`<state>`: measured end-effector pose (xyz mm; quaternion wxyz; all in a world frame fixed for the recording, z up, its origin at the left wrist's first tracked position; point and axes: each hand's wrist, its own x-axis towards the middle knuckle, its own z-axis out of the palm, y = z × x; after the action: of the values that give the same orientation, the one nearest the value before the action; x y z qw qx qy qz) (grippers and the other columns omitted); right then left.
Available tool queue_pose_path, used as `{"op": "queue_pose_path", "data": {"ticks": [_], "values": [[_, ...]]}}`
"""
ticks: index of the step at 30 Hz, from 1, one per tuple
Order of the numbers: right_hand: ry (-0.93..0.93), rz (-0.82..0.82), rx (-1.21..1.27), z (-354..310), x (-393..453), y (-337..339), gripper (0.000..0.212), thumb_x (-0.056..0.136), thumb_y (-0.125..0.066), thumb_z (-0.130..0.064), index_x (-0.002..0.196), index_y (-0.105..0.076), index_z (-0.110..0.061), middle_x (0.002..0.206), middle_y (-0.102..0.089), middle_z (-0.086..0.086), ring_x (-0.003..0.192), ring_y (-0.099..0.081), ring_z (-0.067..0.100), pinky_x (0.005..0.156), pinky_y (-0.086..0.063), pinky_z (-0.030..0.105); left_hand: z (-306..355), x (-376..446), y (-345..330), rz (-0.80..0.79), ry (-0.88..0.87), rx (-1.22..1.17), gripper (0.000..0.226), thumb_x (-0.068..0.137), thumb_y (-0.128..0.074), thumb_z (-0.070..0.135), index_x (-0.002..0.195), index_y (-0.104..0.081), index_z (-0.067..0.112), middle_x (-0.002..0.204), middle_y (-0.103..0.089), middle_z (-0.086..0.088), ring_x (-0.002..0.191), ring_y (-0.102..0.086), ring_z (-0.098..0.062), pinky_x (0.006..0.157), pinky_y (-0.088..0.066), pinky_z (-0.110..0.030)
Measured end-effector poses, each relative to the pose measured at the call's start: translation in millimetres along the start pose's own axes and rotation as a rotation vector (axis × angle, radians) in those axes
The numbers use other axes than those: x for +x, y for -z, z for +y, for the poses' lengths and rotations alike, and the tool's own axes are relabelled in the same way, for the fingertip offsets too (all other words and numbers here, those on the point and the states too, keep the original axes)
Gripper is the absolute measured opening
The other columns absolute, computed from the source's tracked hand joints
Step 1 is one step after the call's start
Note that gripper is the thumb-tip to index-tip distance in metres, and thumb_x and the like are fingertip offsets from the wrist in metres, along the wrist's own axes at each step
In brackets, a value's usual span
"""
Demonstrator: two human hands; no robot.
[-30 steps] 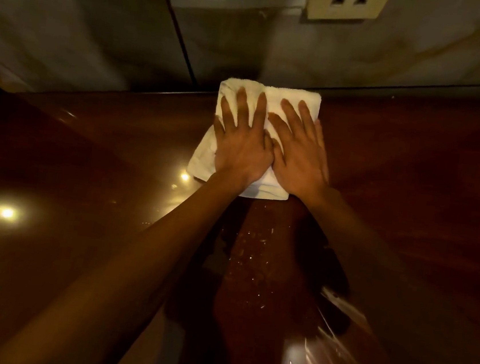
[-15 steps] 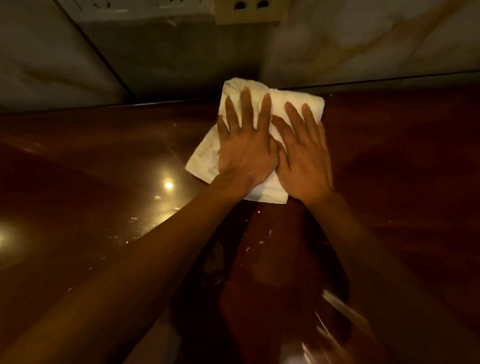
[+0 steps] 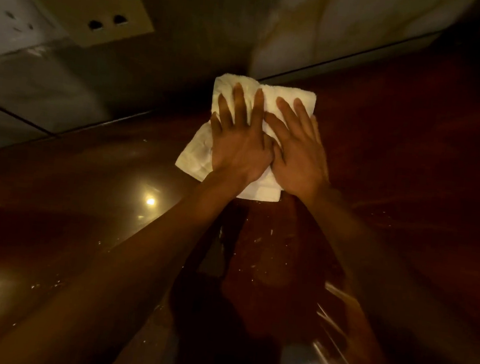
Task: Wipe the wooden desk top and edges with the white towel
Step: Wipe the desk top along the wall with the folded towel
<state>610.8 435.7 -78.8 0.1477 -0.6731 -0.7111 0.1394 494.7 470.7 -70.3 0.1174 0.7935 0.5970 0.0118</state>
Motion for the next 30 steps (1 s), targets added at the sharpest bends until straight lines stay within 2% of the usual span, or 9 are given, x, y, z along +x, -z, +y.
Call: {"op": "queue_pose_path", "data": {"ticks": [6,10,13,16,19,22,26,30], "values": [[-0.045,0.018,-0.023,35.0,-1.3,14.3,0.046,0.098,-0.038,-0.024,0.144,-0.034,-0.023,0.158,-0.019,0.003,0.147,-0.004,0.025,0.118,0.0,0.045,37.0,15.2,-6.5,-0.004,-0.03,0.007,0.068,0.095,-0.026,0.047,0.15,0.003,0.019,0.158,0.006,-0.018,0.144,0.001,-0.042,0.116,-0.01,-0.053],[-0.063,0.015,-0.03,49.3,-4.0,23.0,0.047,0.097,-0.038,-0.022,0.144,-0.034,-0.023,0.158,-0.019,0.003,0.147,-0.005,0.024,0.117,0.0,0.045,53.2,17.3,-7.2,-0.02,-0.047,-0.013,0.066,0.094,-0.028,0.042,0.15,0.002,0.019,0.158,0.004,-0.019,0.143,-0.001,-0.044,0.114,-0.014,-0.055],[-0.099,-0.015,-0.027,48.0,-2.9,26.8,0.047,0.097,-0.038,-0.023,0.144,-0.034,-0.024,0.158,-0.017,0.001,0.147,-0.003,0.022,0.117,0.0,0.047,45.7,17.0,-1.9,-0.045,-0.095,-0.014,0.063,0.097,-0.029,0.039,0.15,0.0,0.022,0.158,0.003,-0.016,0.143,-0.003,-0.043,0.114,-0.015,-0.054],[-0.204,-0.026,0.011,35.1,4.5,30.3,0.045,0.097,-0.039,-0.026,0.142,-0.037,-0.024,0.158,-0.018,0.002,0.147,-0.003,0.023,0.115,-0.001,0.055,24.2,11.0,5.7,-0.061,-0.175,-0.056,0.059,0.099,-0.029,0.043,0.15,-0.004,0.026,0.16,0.002,-0.008,0.145,-0.002,-0.037,0.115,-0.013,-0.05],[-0.309,-0.057,-0.022,12.5,11.1,25.9,0.051,0.099,-0.033,-0.04,0.147,-0.022,-0.029,0.16,-0.006,0.002,0.146,0.007,0.029,0.112,0.002,0.061,5.6,3.5,9.6,-0.07,-0.184,-0.069,0.056,0.1,-0.026,0.041,0.149,-0.002,0.028,0.16,0.004,-0.003,0.146,0.002,-0.03,0.117,-0.01,-0.05],[-0.349,-0.059,-0.121,-4.9,12.8,12.5,0.053,0.1,-0.026,-0.044,0.149,-0.008,-0.033,0.16,0.004,0.002,0.144,0.014,0.033,0.111,0.005,0.063,-4.4,-1.1,11.6,-0.09,-0.18,-0.097,0.057,0.1,-0.027,0.033,0.149,0.0,0.027,0.16,0.007,-0.002,0.146,0.006,-0.026,0.118,-0.006,-0.048],[-0.366,-0.03,-0.178,-11.1,8.8,4.3,0.054,0.1,-0.025,-0.042,0.149,-0.005,-0.033,0.16,0.003,0.004,0.144,0.013,0.035,0.112,0.006,0.063,-13.6,-7.4,10.8,-0.088,-0.2,-0.157,0.06,0.097,-0.032,0.029,0.15,-0.003,0.025,0.16,0.006,-0.002,0.146,0.007,-0.025,0.118,-0.005,-0.047],[-0.388,-0.025,-0.185,-16.8,0.3,-0.1,0.059,0.097,-0.027,-0.051,0.148,-0.005,-0.036,0.16,0.003,0.001,0.145,0.012,0.033,0.11,0.004,0.064,-16.7,-15.8,6.2,-0.047,-0.195,-0.173,0.059,0.098,-0.031,0.03,0.149,-0.003,0.025,0.16,0.006,-0.003,0.146,0.008,-0.026,0.119,-0.004,-0.045]]}}
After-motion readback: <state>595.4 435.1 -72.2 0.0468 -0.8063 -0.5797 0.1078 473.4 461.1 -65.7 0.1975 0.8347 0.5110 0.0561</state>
